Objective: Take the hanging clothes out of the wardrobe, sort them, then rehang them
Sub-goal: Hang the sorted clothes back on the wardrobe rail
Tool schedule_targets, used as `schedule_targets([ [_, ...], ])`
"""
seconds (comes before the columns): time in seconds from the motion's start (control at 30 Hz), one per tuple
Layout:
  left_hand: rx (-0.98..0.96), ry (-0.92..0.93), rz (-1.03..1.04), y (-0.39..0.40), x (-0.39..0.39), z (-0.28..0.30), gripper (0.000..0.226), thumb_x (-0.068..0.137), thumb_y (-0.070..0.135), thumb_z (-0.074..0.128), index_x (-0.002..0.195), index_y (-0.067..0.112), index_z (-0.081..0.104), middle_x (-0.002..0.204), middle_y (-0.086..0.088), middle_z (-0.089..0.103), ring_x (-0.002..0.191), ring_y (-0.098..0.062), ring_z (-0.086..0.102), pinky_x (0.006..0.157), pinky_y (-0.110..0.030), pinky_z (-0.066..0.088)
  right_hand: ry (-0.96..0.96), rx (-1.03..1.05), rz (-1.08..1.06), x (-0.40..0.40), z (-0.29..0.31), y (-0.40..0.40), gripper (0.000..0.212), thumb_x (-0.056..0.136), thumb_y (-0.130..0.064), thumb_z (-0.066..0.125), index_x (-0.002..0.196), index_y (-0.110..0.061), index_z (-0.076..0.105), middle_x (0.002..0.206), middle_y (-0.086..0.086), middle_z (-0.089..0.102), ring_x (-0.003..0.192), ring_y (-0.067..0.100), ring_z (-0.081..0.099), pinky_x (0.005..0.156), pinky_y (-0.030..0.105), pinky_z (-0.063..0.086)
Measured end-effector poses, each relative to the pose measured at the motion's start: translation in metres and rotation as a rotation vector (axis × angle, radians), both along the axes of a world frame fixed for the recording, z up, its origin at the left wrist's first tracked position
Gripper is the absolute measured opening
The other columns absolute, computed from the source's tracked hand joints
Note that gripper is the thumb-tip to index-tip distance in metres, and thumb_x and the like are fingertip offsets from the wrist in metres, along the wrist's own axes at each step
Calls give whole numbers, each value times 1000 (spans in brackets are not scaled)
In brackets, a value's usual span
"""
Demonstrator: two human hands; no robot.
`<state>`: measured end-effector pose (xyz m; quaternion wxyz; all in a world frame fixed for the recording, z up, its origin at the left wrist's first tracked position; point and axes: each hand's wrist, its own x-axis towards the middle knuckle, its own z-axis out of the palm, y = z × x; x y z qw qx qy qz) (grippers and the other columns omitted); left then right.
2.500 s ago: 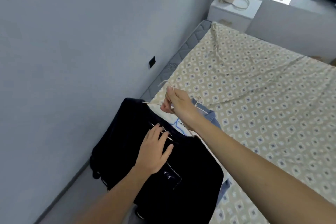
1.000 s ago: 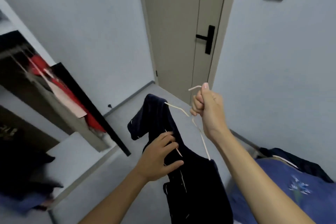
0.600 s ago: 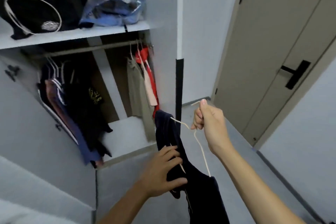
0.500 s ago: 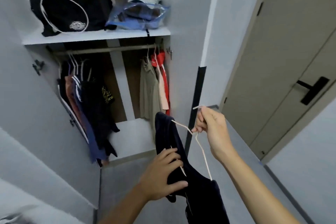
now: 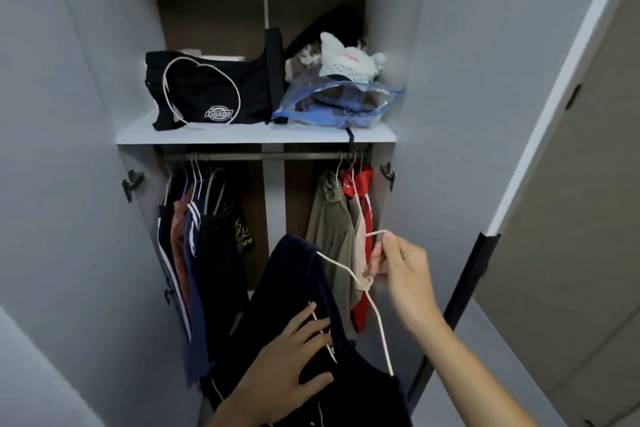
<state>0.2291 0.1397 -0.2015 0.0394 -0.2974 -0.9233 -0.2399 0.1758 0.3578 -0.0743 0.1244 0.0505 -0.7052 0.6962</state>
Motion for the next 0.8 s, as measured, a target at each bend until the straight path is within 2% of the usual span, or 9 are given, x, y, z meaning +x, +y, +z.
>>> schedule_targets([
  [0.1,-48,22,34,-16,-48,-2,61,102,70,45,152,34,47,167,26,19,156,2,-14,128,-24,7,-30,37,-2,-56,-7,-11,46,112,-25,43,78,-6,67,66,8,65,63,26,63,68,49,58],
  [0.2,-90,64,88,-33,-86,-15,61,102,71,44,150,35,49,166,23,24,159,-2,-8,129,-26,6,-42,88,58,-105,-14,-25,46,113,-29,42,83,-5,67,68,7,67,61,19,62,59,37,54],
  [0.33,-72,48,109,-51,-138,-18,59,102,68,47,148,31,52,166,20,28,159,-1,-7,129,-27,11,-52,108,80,-163,-22,-42,45,112,-31,44,83,-8,69,69,9,69,62,22,65,61,41,56],
  [0.5,-100,70,95,-76,-209,-23,61,102,69,46,147,29,52,167,17,27,159,-2,-7,129,-28,13,-55,145,57,-232,-26,-68,45,112,-33,44,82,-11,69,70,10,70,65,26,68,67,54,60],
  [0.6,-123,129,97,-88,-257,-36,62,101,71,44,148,31,53,166,17,29,160,-4,-4,129,-29,11,-20,170,51,-275,-29,-84,46,113,-30,42,80,-9,68,66,8,69,60,26,65,64,55,59],
  [0.7,-101,222,113,-97,-311,-49,59,102,71,44,148,35,53,164,18,31,160,-8,5,126,-23,10,25,216,23,-327,-33,-100,48,113,-28,41,77,-11,66,63,6,68,57,25,63,62,55,57],
  [0.8,-54,206,117,-109,-369,-63,58,101,70,44,148,36,52,167,14,30,160,-10,9,124,-30,23,71,239,-21,-384,-42,-115,50,113,-29,40,73,-15,66,61,7,68,52,24,60,60,48,54],
])
